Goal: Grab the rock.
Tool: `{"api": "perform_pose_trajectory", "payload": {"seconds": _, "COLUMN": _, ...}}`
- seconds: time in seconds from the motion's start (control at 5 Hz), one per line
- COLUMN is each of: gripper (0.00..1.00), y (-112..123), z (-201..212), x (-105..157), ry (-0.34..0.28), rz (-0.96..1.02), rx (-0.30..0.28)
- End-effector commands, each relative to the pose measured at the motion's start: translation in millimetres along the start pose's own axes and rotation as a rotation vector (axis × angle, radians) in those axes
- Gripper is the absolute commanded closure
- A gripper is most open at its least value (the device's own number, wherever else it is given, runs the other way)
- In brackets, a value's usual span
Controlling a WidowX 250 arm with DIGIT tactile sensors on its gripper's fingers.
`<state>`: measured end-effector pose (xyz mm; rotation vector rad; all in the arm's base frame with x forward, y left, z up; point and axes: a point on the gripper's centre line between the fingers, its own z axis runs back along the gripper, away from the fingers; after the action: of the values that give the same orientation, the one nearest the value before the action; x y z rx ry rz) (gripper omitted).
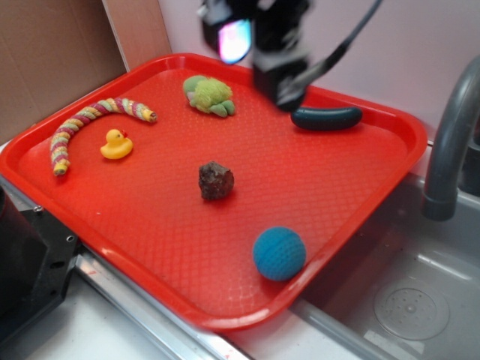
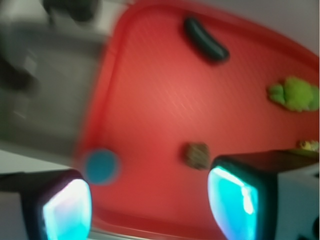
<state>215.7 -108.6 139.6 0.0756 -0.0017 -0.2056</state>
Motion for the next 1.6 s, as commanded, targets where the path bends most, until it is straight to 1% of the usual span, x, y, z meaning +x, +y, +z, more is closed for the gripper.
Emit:
{"api": "perform_pose_trajectory", "payload": {"seconds": 0.0, "gripper": 0.00, "y": 39.9, "z": -58.1, "x": -13.4, "ry": 0.062, "rz": 0.018, "rx": 0.031}}
{"api": "perform_pose_trajectory", "payload": {"seconds": 0.2, "gripper": 0.00, "y": 36.3, "z": -68.5, "x": -9.3, "ry": 0.092, "rz": 0.018, "rx": 0.003}}
{"api": "perform_pose_trajectory", "payload": {"seconds": 0.4, "gripper": 0.00, "y": 35.5, "z": -74.5, "x": -7.4, "ry": 0.100, "rz": 0.024, "rx": -0.020}}
{"api": "perform_pose_trajectory", "payload": {"seconds": 0.8, "gripper": 0.00, "y": 23.7, "z": -77.5, "x": -6.3, "ry": 0.114, "rz": 0.042, "rx": -0.057}}
{"api": "perform_pose_trajectory", "payload": {"seconds": 1.0, "gripper": 0.00, "y": 20.6, "z": -94.6, "x": -9.7, "ry": 0.162, "rz": 0.045, "rx": -0.043}}
{"api": "perform_pose_trajectory", "payload": {"seconds": 1.2, "gripper": 0.00, "y": 21.4, "z": -109.5, "x": -13.6, "ry": 0.175, "rz": 0.050, "rx": -0.042}}
{"api": "perform_pose_trajectory", "payload": {"seconds": 1.4, "gripper": 1.00, "y": 19.4, "z": -120.9, "x": -16.8, "ry": 0.173, "rz": 0.063, "rx": -0.077}}
